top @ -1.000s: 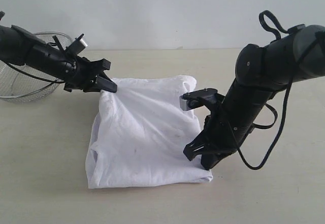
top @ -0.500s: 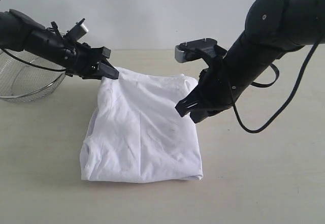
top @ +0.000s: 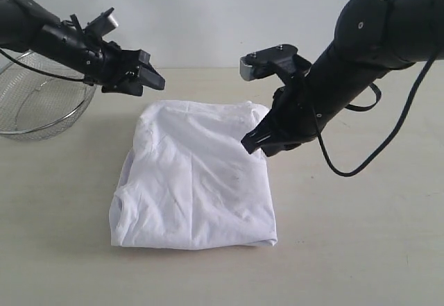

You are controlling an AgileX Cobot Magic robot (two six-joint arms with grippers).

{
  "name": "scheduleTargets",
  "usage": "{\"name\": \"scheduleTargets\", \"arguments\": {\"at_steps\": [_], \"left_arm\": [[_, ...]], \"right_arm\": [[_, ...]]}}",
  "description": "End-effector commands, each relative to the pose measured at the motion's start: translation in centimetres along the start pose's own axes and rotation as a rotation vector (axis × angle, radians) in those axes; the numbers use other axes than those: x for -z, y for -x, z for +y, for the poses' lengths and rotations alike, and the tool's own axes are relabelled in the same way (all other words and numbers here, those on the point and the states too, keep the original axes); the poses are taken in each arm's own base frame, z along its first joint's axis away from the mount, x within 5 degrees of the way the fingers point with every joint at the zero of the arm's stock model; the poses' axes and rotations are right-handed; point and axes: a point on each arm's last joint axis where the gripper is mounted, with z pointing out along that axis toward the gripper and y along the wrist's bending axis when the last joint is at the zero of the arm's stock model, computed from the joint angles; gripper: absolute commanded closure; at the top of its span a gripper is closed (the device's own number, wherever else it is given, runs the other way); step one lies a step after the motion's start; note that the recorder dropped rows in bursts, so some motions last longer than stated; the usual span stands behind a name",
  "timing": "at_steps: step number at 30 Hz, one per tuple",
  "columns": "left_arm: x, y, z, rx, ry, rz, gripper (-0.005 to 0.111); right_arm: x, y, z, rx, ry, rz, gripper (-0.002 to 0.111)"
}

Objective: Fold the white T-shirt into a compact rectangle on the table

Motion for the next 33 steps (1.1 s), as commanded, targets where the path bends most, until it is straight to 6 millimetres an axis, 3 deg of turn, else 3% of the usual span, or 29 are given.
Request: {"name": "scheduleTargets", "arguments": {"at_steps": [1,2,8,14,18,21,25,28,33], "left_arm": [[1.9,0.0,-2.5,-0.037,-0.079,0.123,0.088],[2.1,-0.4,-3.2,-0.076,-0.107,0.171,0.102],[1.4,-1.7,-7.3,-0.162,-0.199,0.272,0.102],[-0.9,-6.7,-11.9,-0.215,-0.246,0.458,0.102],[-1.3,-10.1,-13.2,-0.208,-0.228,0.578,0.102],[-1.0,-11.7,-13.5,-0.212,-0.165,0.549,0.102],[-0.9,-13.6,-12.0,-0.213,-0.011,0.471,0.102],[-2.2,-16.4,-10.3,-0.173,0.024,0.539,0.102],[-2.7,-17.7,-9.2,-0.159,0.058,0.580,0.102]], "right_arm": [[-0.1,1.8,-1.1,0.034,-0.077,-0.111,0.108],[-0.3,2.3,-1.4,0.030,-0.077,-0.114,0.108],[-3.3,5.6,-4.0,0.007,-0.036,-0.049,0.108],[-4.6,7.7,-5.2,0.026,0.007,0.014,0.108],[-5.4,8.4,-5.7,0.065,0.016,0.054,0.108],[-6.0,8.6,-6.4,0.057,0.012,0.058,0.108],[-7.1,8.2,-7.1,0.026,0.015,0.076,0.108],[-9.1,7.5,-7.5,0.023,0.015,0.094,0.108],[-10.0,8.3,-9.0,0.021,-0.022,0.037,0.108]]}}
